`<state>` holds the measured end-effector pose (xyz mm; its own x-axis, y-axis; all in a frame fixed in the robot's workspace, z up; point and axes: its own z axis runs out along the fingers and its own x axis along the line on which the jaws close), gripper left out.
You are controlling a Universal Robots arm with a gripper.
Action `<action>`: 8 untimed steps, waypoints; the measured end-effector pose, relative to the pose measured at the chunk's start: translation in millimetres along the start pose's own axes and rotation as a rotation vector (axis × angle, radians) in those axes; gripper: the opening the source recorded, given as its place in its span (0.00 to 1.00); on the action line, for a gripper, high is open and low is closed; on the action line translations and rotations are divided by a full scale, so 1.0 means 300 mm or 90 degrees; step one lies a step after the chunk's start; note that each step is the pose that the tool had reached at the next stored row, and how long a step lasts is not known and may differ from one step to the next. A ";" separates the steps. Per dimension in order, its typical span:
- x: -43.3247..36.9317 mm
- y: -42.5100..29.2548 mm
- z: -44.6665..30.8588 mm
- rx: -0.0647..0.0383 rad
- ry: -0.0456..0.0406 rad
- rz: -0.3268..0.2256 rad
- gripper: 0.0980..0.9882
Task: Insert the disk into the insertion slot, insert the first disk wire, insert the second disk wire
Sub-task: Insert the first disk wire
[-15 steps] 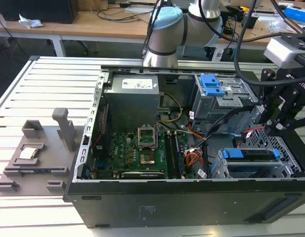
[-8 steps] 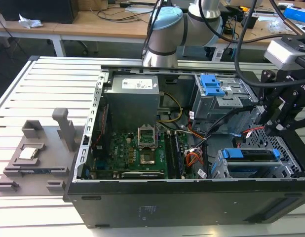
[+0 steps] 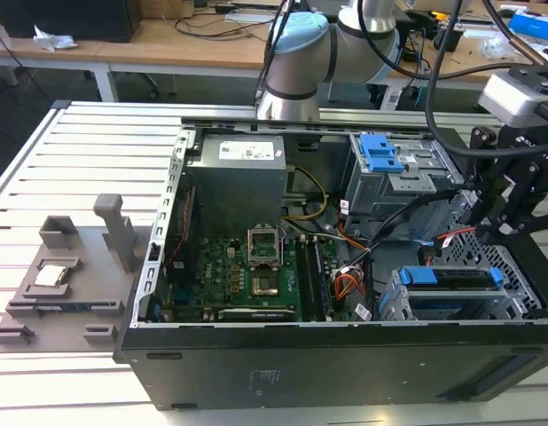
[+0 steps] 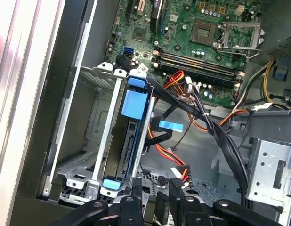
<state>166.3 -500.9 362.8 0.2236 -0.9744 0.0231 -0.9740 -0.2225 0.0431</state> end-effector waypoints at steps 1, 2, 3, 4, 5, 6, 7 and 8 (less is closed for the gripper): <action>-0.015 -0.007 0.001 -0.001 0.0023 0.000 0.30; -0.021 -0.011 0.001 -0.001 0.0035 0.000 0.30; -0.027 -0.015 0.001 -0.001 0.0052 0.000 0.30; -0.034 -0.019 0.002 -0.002 0.0074 0.000 0.30; -0.040 -0.023 0.003 -0.002 0.0098 0.000 0.30; -0.047 -0.028 0.003 -0.003 0.0138 0.001 0.30; -0.050 -0.032 0.004 -0.004 0.0168 0.001 0.30; -0.056 -0.038 0.006 -0.005 0.0232 0.001 0.30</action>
<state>173.7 -482.0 360.2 0.2235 -0.9729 0.0595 -0.9740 -0.2207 0.0514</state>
